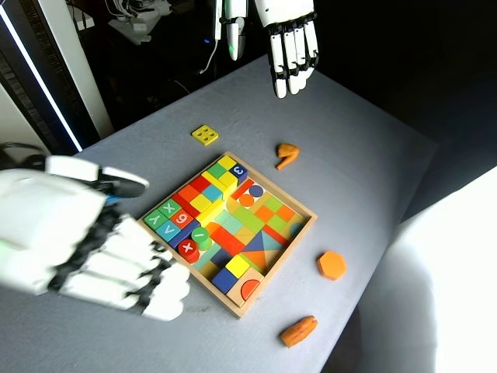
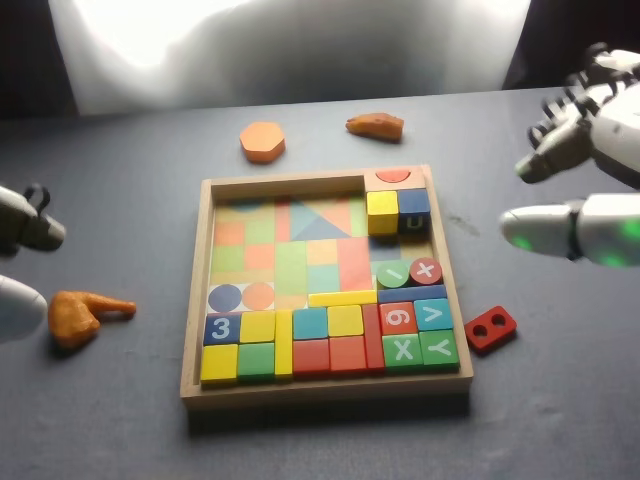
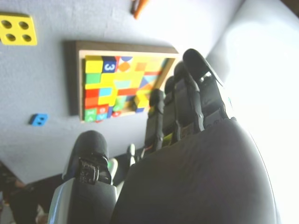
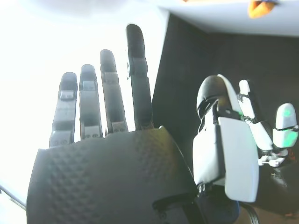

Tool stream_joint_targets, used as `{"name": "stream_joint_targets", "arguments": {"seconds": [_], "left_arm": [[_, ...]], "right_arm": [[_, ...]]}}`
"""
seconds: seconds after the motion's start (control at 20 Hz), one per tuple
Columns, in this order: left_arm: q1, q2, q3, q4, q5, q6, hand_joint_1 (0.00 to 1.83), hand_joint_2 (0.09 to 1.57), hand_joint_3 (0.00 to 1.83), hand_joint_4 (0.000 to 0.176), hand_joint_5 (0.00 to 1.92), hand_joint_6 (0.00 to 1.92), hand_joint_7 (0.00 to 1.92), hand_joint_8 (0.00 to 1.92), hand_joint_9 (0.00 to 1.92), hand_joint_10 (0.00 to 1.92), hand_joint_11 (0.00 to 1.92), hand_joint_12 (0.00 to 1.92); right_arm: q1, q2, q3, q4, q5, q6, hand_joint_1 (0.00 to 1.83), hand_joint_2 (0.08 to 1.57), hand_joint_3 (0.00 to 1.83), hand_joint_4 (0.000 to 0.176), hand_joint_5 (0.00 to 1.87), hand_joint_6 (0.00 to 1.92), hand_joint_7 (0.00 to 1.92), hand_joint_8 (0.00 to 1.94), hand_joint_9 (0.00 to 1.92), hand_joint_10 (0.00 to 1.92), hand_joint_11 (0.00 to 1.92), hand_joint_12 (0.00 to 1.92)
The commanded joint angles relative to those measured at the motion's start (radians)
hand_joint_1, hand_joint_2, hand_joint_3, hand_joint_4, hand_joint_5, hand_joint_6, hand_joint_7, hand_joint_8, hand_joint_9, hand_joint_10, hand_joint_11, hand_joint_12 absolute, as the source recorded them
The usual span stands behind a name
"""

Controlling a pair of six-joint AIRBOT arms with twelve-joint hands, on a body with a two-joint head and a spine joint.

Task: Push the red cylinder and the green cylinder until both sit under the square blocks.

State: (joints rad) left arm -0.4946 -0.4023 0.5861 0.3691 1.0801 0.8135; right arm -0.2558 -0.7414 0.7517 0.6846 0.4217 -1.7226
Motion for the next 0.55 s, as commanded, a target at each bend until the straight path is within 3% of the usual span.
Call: {"name": "stream_joint_targets", "arguments": {"seconds": [0.0, 0.1, 0.2, 0.5], "left_arm": [[-0.012, 0.007, 0.004, 0.031, -0.067, 0.002, 0.20, 1.35, 0.00, 0.000, 0.47, 0.04, 0.69, 0.05, 0.48, 0.90, 0.15, 1.73], [-0.013, 0.008, 0.004, 0.031, -0.066, 0.002, 0.27, 1.35, 0.00, 0.000, 0.68, 0.08, 0.91, 0.20, 0.62, 1.20, 0.34, 1.75], [-0.018, 0.008, 0.004, 0.031, -0.064, 0.002, 0.27, 1.34, 0.00, 0.000, 0.79, 0.10, 0.94, 0.25, 0.68, 1.20, 0.41, 1.75], [-0.020, 0.008, 0.004, 0.031, -0.062, 0.002, 0.26, 1.35, 0.00, 0.000, 0.83, 0.15, 0.94, 0.34, 0.72, 1.16, 0.45, 1.80]], "right_arm": [[0.000, 0.020, -0.007, -0.025, 0.083, 0.011, 0.00, 1.18, 0.00, 0.000, 0.82, 0.01, 0.84, 0.02, 0.77, 0.25, 0.16, 1.50], [0.000, 0.047, -0.010, -0.025, 0.077, 0.024, 0.00, 1.21, 0.00, 0.000, 0.89, 0.01, 0.96, 0.02, 0.56, 1.11, 0.27, 1.75], [0.007, 0.062, -0.011, -0.025, 0.076, 0.042, 0.00, 1.21, 0.00, 0.000, 0.91, 0.02, 0.97, 0.03, 0.52, 1.21, 0.25, 1.82], [0.019, 0.062, -0.029, -0.024, 0.065, 0.038, 0.00, 1.21, 0.00, 0.000, 0.93, 0.02, 0.99, 0.03, 0.52, 1.25, 0.26, 1.83]]}}
